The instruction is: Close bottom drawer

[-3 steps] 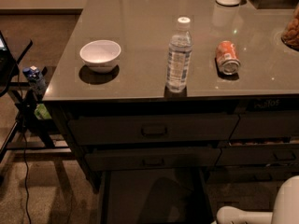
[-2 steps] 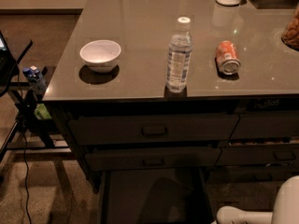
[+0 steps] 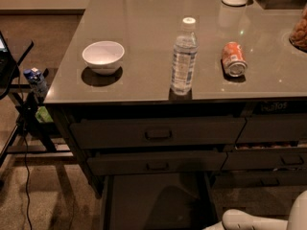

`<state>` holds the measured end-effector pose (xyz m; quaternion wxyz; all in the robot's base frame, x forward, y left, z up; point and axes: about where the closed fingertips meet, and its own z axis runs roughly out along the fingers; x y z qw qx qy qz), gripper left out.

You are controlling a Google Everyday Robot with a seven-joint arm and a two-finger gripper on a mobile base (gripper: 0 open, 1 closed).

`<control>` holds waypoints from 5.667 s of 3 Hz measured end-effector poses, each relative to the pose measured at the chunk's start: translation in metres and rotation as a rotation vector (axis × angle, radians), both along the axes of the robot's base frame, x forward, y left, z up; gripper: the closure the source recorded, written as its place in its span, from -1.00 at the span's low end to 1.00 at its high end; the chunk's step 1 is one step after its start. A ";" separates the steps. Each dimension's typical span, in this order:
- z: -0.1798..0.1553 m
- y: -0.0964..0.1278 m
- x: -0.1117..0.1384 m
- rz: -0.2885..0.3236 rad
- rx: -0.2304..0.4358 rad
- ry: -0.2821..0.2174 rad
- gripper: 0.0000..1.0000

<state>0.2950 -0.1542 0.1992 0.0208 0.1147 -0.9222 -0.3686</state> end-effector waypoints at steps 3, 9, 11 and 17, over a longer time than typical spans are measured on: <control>0.009 0.004 0.026 -0.100 -0.011 -0.058 1.00; -0.009 0.005 0.040 -0.193 -0.018 -0.059 1.00; -0.014 0.018 0.066 -0.188 0.005 -0.101 1.00; -0.015 0.005 0.080 -0.384 -0.045 -0.101 1.00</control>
Offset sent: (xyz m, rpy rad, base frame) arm 0.0549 0.0380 0.0018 -0.0534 -0.1301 -0.0809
